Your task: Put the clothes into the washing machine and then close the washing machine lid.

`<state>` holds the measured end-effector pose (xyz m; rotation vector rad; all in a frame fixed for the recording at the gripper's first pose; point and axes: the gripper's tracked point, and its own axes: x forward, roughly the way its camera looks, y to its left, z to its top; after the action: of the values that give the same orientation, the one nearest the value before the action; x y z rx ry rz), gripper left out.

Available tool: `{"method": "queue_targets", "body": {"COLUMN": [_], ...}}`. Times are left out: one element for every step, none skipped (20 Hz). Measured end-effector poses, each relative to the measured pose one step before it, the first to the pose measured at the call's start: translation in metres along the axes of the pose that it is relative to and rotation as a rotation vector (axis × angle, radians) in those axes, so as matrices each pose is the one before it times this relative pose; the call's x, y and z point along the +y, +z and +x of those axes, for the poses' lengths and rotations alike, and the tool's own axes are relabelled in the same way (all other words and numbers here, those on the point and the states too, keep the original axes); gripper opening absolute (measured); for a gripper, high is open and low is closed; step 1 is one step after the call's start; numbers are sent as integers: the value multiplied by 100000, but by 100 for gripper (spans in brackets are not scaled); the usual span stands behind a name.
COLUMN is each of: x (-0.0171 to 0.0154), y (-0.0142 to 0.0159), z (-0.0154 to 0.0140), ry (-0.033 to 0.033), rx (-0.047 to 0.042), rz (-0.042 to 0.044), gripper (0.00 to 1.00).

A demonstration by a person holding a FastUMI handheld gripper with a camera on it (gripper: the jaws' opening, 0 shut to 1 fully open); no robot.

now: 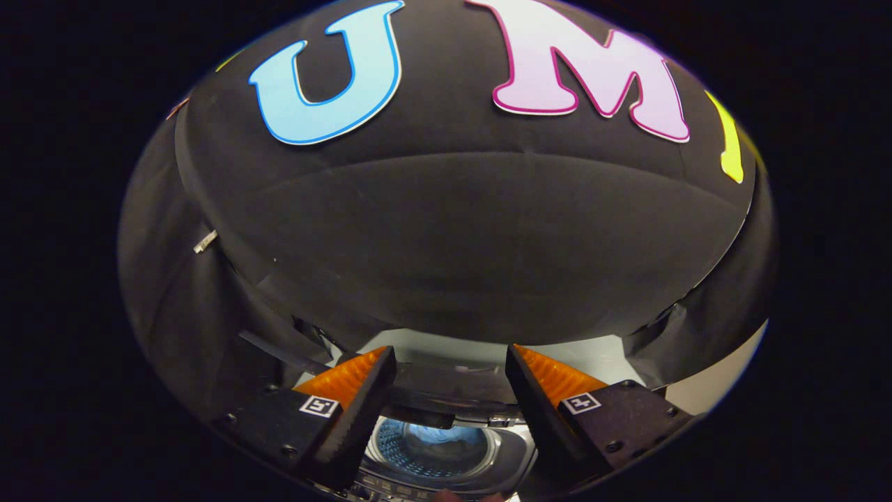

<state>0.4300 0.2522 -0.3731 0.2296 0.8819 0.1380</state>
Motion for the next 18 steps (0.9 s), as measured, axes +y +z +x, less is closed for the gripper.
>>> {"method": "queue_targets", "body": {"x": [119,-207,21,56,13,75,7,-109,-34,89,-28,-24,-6,37,-5,-35,-23,-54], "y": [58,-123,-146,4,167,-51,51,102,21,38,-289,84,-13,45,50,-10,106,27], "z": [-322,43,161,-64,-61,24,87,50,-97,-17,-65,36,83,-4,33,32,95,93], "ry": [1186,617,666,494,313,267,138,78,25,0,82,60,29,14,-39,-54,-132,-65], "rx": [-845,175,-334,-385,-819,-864,-703,-584,-317,-110,-74,-153,-237,-611,-637,-533,-346,-206], "rz": [1455,-1093,-1181,-724,170,-427,-612,-349,37,-99,-284,-108,75,119,-161,-148,-52,-31], "gripper": [100,100,100,100,100,100,100,100,100,100,100,100,100,100,100,100,100,100]}}
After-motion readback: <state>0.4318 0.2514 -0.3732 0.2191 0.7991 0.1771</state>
